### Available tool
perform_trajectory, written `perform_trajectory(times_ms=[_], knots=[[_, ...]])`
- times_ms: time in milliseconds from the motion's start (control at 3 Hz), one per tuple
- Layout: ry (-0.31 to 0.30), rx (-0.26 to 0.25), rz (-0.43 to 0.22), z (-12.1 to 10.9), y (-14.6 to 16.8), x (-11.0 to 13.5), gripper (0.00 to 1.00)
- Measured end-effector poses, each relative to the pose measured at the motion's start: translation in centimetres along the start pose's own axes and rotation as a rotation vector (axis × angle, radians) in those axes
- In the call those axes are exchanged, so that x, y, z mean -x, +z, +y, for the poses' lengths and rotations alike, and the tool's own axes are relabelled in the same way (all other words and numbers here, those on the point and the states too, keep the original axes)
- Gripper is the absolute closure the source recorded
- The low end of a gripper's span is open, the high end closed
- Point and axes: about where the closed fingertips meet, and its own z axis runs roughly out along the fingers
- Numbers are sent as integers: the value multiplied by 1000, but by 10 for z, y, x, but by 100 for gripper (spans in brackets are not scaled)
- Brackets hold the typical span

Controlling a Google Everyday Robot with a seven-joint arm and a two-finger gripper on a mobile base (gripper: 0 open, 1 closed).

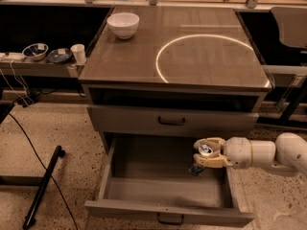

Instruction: Place redbull can into middle drawer

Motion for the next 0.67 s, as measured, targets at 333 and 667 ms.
perform_trajectory(times_ms=[333, 667], knots=[[-10, 42, -54, -2, 4, -11, 100], [-44, 26, 20, 3, 12, -35, 100]])
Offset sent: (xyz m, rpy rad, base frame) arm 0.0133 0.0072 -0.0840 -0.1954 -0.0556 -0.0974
